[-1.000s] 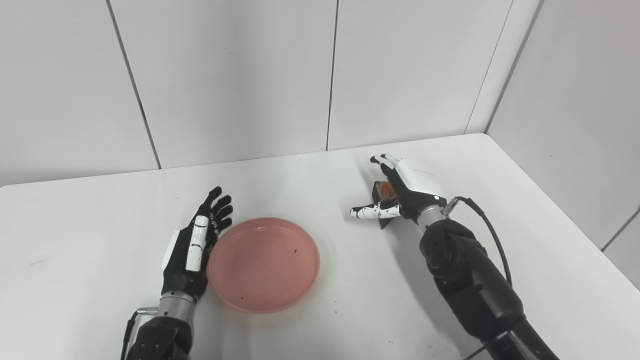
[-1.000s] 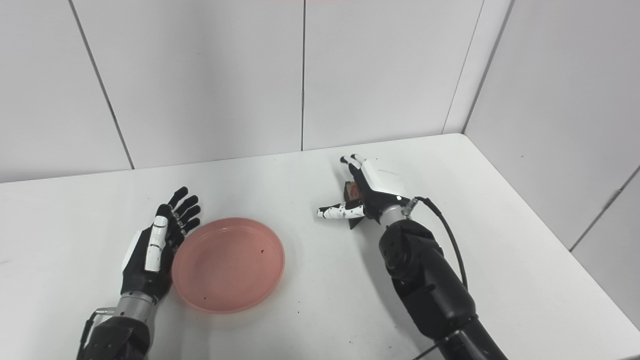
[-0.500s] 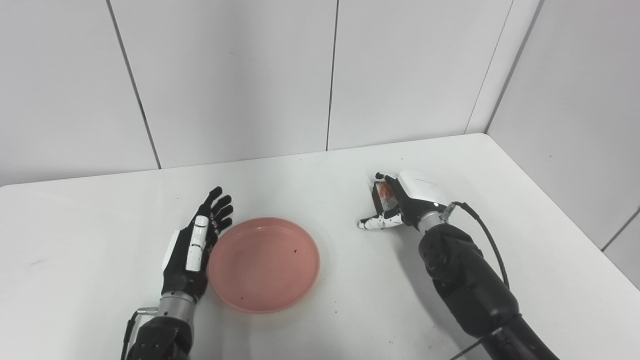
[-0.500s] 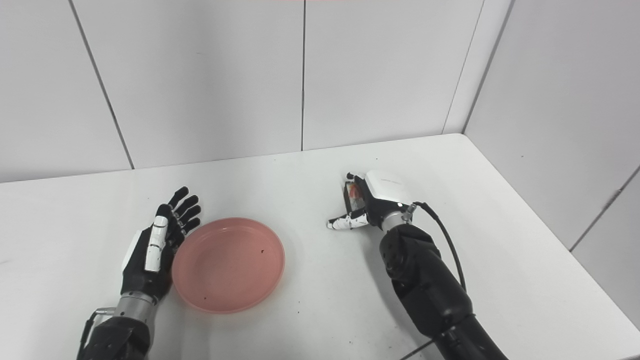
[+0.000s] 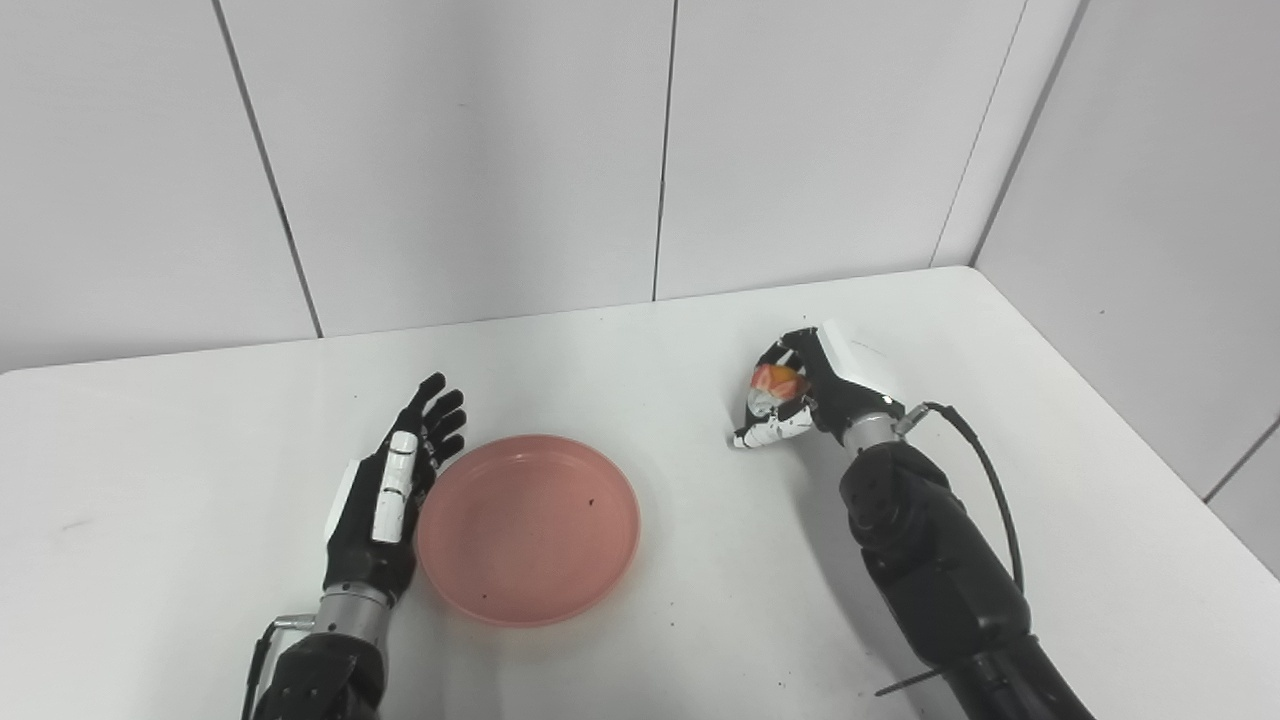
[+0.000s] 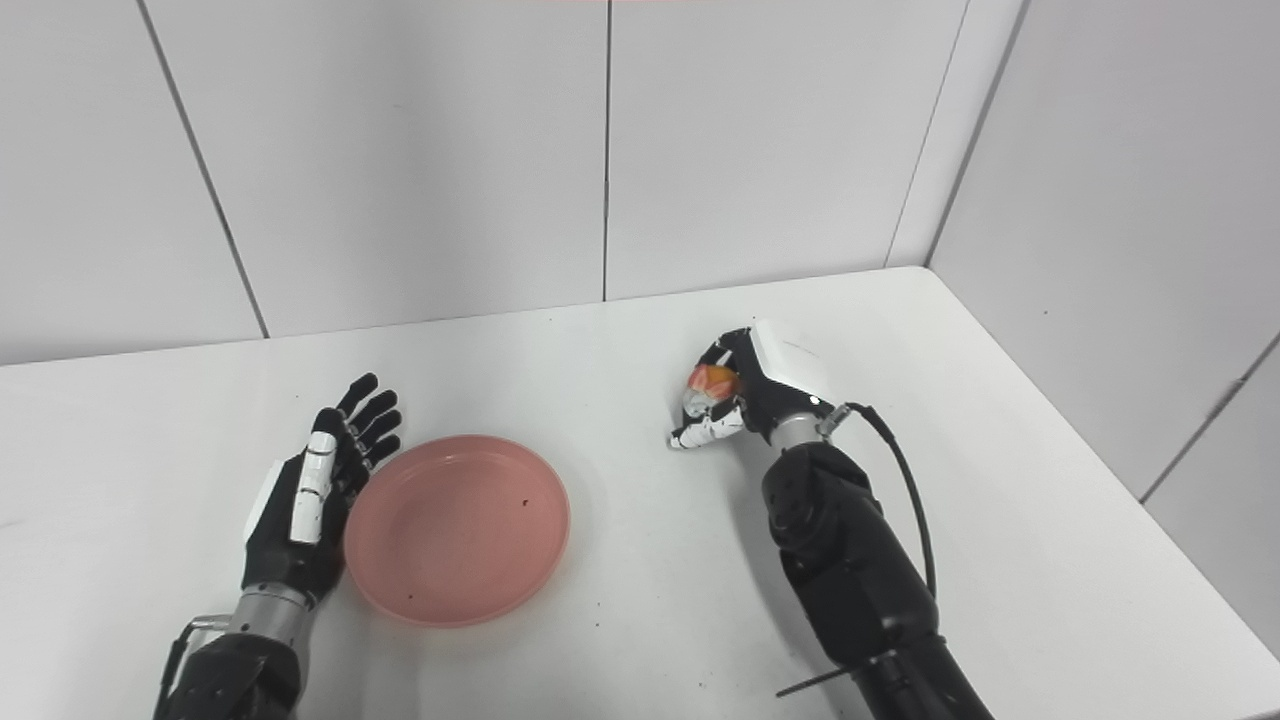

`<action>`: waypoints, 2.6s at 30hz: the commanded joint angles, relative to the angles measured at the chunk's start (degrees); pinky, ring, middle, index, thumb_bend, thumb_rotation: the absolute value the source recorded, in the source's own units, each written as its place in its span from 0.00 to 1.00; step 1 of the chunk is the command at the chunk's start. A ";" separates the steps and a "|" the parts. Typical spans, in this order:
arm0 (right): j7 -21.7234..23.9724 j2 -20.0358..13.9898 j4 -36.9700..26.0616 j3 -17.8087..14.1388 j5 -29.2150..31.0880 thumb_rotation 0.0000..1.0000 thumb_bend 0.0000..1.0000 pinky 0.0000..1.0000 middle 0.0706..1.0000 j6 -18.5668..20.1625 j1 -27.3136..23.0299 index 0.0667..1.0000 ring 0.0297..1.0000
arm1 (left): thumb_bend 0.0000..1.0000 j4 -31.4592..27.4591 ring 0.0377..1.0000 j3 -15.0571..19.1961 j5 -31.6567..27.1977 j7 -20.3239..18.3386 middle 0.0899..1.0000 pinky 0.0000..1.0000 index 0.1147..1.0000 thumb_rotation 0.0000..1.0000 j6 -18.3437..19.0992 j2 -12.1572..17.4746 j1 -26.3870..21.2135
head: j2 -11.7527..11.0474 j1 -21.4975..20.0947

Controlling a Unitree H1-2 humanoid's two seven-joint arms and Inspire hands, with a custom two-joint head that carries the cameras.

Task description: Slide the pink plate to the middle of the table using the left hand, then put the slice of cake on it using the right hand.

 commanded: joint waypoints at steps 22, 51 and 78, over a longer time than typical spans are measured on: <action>-3.32 4.86 -11.05 1.80 12.00 0.00 0.52 0.13 0.40 -11.86 1.10 0.44 0.16 | 0.63 5.57 0.90 -0.95 0.59 0.03 0.90 0.88 0.88 1.00 -3.39 -0.97 3.46 | -0.07 4.73; 0.87 9.55 -0.12 13.64 9.62 0.00 0.51 0.30 0.42 -24.87 1.33 0.49 0.37 | 0.62 10.04 0.88 -2.15 4.97 4.67 0.88 0.84 0.87 1.00 -9.52 -3.81 2.78 | 0.25 17.78; 3.33 7.03 -2.27 14.99 6.27 0.81 0.74 0.99 1.00 -28.38 3.18 1.00 1.00 | 0.63 8.17 0.90 -1.87 3.37 3.70 0.91 0.87 0.89 1.00 -7.54 -3.10 3.07 | 1.11 15.86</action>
